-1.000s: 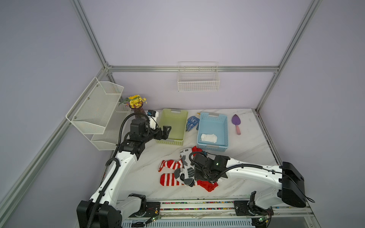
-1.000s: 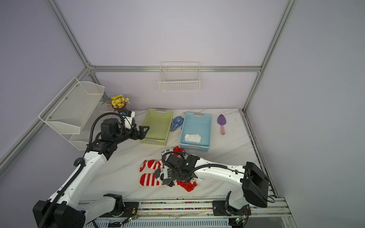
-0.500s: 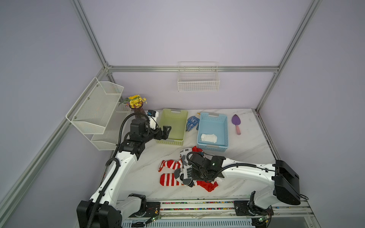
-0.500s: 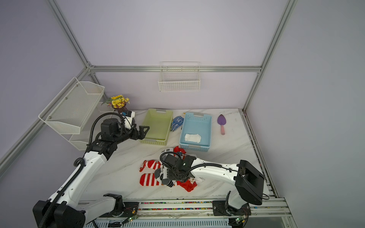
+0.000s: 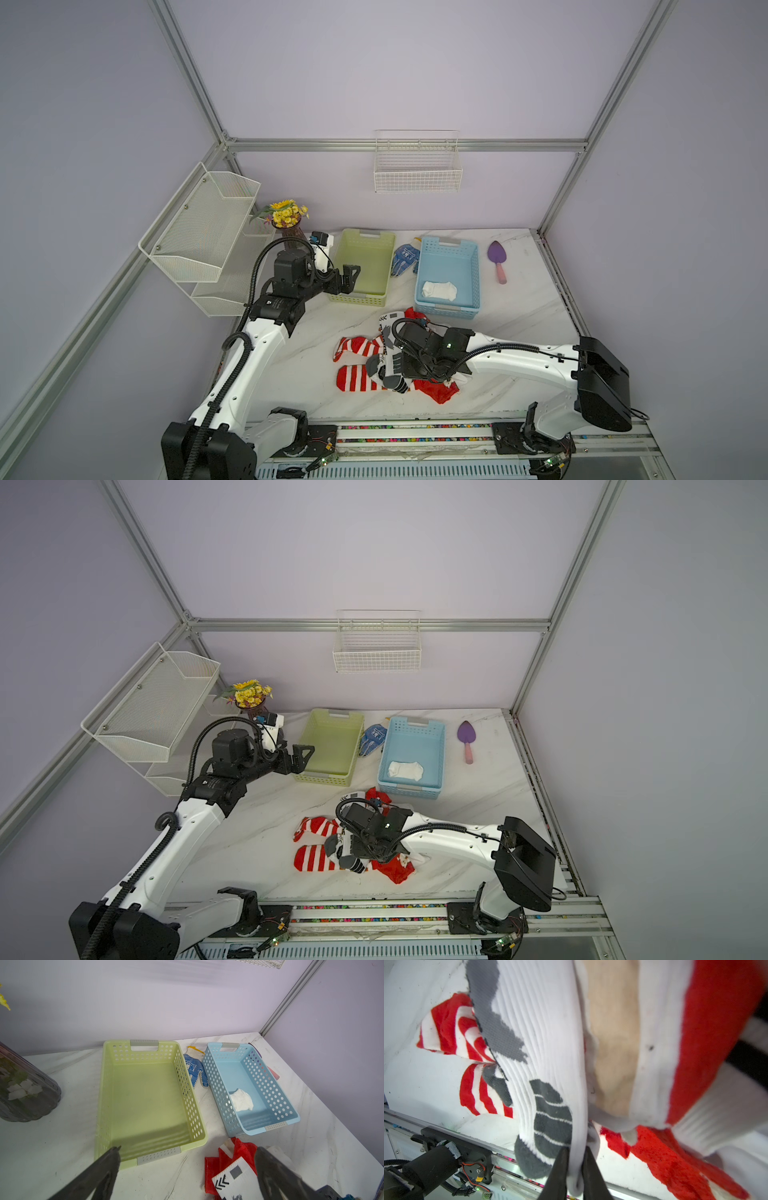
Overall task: Sort the socks into the basket by color
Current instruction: Pick up the sock at the center of the board.
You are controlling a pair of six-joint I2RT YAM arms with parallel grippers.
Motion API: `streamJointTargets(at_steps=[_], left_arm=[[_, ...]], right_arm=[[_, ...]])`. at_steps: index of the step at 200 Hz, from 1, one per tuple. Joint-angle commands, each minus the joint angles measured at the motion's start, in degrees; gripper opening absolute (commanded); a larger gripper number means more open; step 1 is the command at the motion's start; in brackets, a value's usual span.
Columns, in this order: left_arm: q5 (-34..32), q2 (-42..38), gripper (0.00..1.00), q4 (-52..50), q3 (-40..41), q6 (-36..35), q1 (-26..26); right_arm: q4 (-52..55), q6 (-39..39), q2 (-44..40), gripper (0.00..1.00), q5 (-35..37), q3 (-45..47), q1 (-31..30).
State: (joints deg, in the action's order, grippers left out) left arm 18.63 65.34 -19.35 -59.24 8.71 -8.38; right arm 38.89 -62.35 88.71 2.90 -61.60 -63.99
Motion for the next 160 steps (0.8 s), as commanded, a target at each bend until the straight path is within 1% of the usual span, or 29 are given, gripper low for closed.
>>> streamJointTargets(at_steps=[1,42,97,160], left_arm=[[-0.26,-1.62,1.0,1.01,1.01,-1.32,-0.23],[-0.31,-1.95,1.0,1.01,0.98,-1.33,-0.27],[-0.62,-2.24,1.0,0.92,1.07,-1.33,-0.28],[-1.62,-2.49,1.0,0.88,1.14,-1.33,-0.23]], right_arm=[[-2.09,0.84,-1.95,0.13,-0.44,-1.5,-0.27],[-2.34,3.88,-3.59,0.09,-1.39,-4.04,-0.31],[-2.76,8.06,-4.44,0.08,-1.47,-7.3,-0.01],[-2.79,11.3,-7.69,0.08,-4.14,-10.18,3.34]])
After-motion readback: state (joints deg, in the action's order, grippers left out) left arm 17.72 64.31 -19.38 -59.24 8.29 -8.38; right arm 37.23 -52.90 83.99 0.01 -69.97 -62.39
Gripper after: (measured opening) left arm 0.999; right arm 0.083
